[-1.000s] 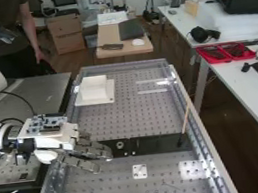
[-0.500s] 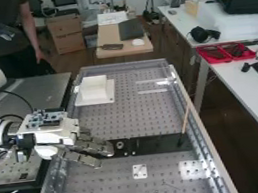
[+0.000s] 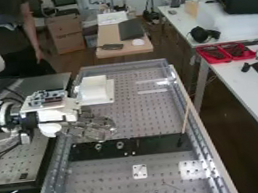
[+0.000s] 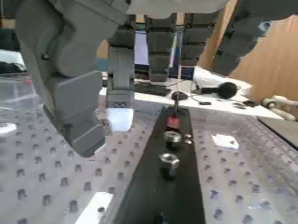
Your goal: Grab the smaller nut and place it in the white container
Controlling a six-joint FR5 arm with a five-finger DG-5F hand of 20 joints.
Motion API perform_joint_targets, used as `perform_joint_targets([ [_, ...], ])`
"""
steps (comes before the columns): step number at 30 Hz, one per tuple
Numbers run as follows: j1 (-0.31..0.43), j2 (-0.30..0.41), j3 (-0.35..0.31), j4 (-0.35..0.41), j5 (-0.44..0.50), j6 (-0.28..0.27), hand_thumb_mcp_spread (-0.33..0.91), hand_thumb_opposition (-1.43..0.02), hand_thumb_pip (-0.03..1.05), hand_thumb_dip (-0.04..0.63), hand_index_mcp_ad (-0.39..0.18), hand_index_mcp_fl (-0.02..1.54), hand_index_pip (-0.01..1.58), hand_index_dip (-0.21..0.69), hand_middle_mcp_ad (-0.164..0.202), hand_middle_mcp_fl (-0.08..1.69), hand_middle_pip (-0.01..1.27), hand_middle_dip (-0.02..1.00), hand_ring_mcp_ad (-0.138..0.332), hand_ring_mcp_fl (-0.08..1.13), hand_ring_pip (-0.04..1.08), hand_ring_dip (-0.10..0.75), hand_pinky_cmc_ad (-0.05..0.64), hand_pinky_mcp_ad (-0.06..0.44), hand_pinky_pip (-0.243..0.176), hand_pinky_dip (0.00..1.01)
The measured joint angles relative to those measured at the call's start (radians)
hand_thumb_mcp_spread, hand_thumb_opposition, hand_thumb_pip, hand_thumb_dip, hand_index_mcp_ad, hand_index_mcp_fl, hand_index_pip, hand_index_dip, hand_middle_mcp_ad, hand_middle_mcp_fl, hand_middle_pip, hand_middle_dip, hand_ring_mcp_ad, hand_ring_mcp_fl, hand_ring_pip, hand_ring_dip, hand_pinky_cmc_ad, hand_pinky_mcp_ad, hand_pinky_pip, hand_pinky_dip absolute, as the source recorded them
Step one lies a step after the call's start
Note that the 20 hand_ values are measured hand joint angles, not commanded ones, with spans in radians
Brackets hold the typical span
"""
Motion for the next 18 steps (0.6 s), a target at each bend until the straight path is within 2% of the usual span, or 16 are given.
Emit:
perform_joint_targets([
  [18, 0.214, 0.03, 0.032, -0.07, -0.083, 0.048, 0.48, -0.88, 0.54, 0.237, -0.117, 0.35, 1.5, 0.218, 0.068, 0.22, 0.13, 0.21, 0.113, 0.03, 0.11, 0.087, 0.333, 0.215, 0.021, 0.19],
])
